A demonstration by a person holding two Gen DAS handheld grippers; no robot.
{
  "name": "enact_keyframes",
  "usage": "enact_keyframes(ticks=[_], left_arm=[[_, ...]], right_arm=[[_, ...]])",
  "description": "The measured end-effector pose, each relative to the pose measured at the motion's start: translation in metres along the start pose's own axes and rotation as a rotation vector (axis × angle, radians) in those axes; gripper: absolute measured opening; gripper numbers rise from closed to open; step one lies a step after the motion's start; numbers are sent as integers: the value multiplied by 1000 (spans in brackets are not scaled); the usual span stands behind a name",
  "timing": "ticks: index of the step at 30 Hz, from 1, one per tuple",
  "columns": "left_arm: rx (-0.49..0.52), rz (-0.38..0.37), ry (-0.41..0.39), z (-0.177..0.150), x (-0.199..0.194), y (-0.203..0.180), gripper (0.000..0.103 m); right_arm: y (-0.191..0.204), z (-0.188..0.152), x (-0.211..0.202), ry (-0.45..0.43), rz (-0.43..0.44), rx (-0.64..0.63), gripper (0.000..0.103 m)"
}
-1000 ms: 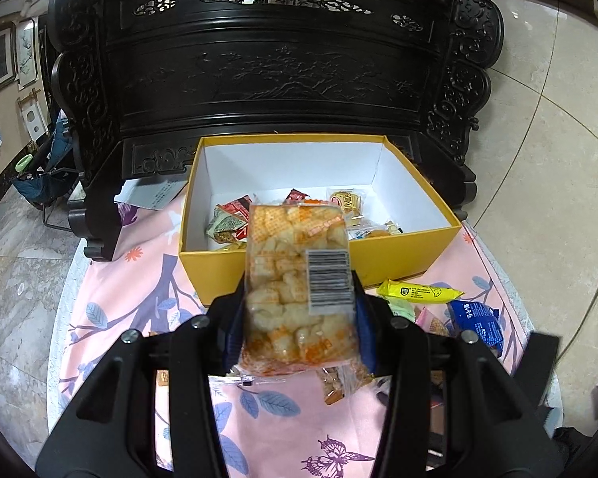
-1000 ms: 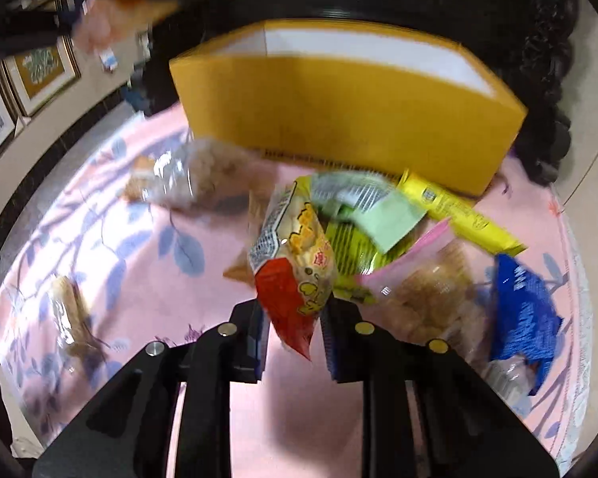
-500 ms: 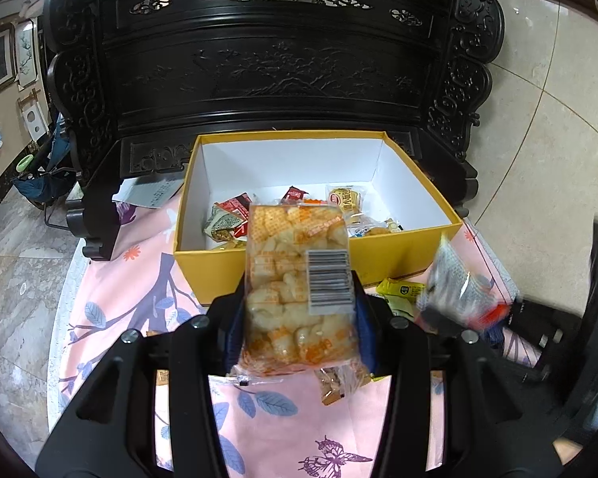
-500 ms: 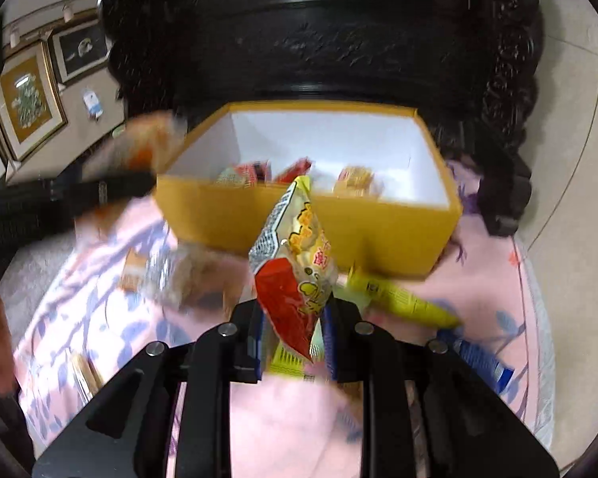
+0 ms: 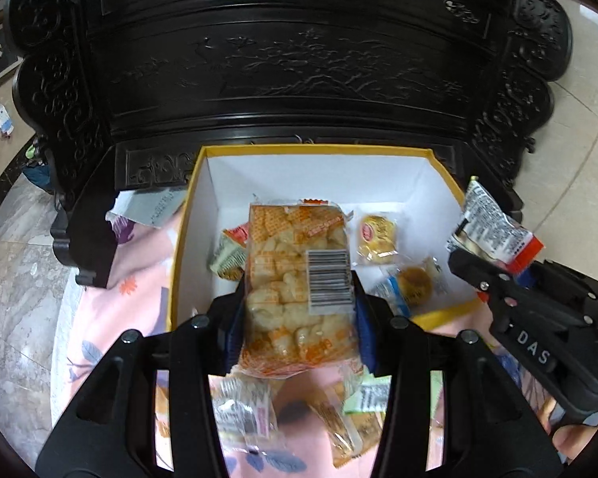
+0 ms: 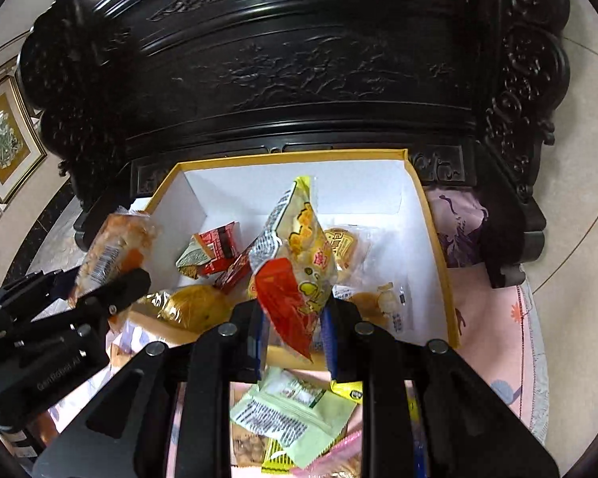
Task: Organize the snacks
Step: 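Carry both packets over the yellow box and open both grippers to release them, then grasp the long clear brown-printed tube bag with the right gripper while the left grasps a white-label clear bag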
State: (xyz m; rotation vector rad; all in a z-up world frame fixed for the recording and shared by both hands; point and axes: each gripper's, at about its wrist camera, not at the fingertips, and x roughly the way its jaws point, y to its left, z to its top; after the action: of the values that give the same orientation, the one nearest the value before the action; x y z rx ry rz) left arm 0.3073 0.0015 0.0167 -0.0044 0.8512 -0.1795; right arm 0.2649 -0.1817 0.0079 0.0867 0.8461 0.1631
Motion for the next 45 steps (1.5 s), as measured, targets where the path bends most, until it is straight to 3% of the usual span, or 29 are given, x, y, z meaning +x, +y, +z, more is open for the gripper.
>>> enact_keyframes(ticks=[4, 5, 6, 7, 8, 17, 21, 27, 32, 37, 41, 42, 43, 45], left_arm=[[-14, -3, 3, 9, 11, 4, 46], [-18, -8, -2, 11, 12, 5, 54], [-21, -12, -7, 14, 14, 6, 82], [-22, -6, -12, 16, 17, 7, 97], [-28, 21, -33, 19, 17, 9, 101], [-66, 12, -47, 8, 1, 31, 101], [-27, 31, -61, -28, -25, 34, 101], [-35, 16, -57, -116, -60, 49, 101], [-72, 18, -37, -182, -74, 60, 101], [-76, 21, -4, -214, -80, 64, 101], [-100, 46, 7, -222, -87, 75, 101], [-106, 54, 10, -221, -88, 77, 101], [-111, 64, 12, -220, -89, 78, 101], [-116, 76, 12, -217, -88, 80, 101]], right_arm=[[-1, 8, 10, -14, 0, 8, 24], [-2, 12, 12, -26, -2, 18, 25], [-4, 16, 16, -29, -6, 27, 33], [-6, 19, 18, -29, -17, 39, 54], [-10, 21, 19, -36, -25, 56, 61], [-38, 6, -4, -33, -8, 92, 76], [-57, -40, -33, -18, -16, 56, 100], [-107, -149, -64, 105, -8, 192, 100], [-99, -241, -75, 247, 8, 244, 100], [-76, -265, -56, 313, 26, 247, 100], [-47, -259, -36, 245, -118, 126, 101], [-36, -260, -34, 189, -173, 80, 88], [-28, -262, -33, 155, -219, 34, 68], [-12, -264, -31, 133, -179, -13, 55]])
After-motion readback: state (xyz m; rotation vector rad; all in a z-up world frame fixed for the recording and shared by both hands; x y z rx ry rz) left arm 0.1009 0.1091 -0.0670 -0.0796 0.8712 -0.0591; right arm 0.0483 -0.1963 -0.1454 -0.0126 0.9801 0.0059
